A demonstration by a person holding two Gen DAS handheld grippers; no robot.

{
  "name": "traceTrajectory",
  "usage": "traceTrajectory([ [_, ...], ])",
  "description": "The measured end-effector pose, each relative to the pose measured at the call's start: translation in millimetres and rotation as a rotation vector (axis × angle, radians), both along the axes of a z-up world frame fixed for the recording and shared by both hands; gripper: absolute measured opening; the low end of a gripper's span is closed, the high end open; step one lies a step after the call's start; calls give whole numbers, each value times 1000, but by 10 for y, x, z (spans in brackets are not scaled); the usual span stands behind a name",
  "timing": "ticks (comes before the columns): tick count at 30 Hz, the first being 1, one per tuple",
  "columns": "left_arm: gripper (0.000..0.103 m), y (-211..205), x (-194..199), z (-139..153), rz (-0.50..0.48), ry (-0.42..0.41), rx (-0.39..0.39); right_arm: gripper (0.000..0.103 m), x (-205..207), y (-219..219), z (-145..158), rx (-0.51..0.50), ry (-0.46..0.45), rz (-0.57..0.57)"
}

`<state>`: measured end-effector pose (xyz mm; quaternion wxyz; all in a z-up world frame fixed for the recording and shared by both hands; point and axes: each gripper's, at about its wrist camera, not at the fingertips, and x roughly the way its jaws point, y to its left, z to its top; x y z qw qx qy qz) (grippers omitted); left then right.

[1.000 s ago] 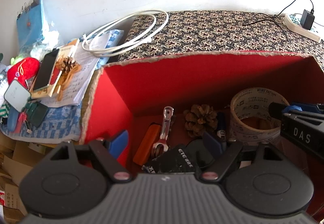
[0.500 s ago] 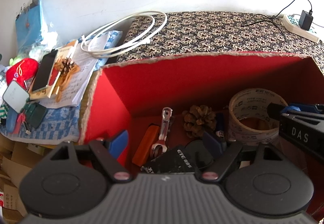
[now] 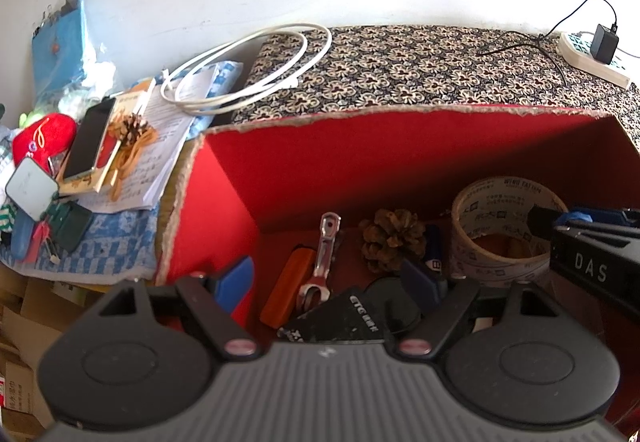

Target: Organize rigid objects

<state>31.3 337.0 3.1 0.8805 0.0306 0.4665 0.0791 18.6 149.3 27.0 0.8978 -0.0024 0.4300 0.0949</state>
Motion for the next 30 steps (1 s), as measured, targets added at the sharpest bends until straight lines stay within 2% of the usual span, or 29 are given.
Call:
traceTrajectory([
  [30, 83, -13, -5, 2, 1, -1, 1, 14, -6, -8, -4, 28, -4, 1],
])
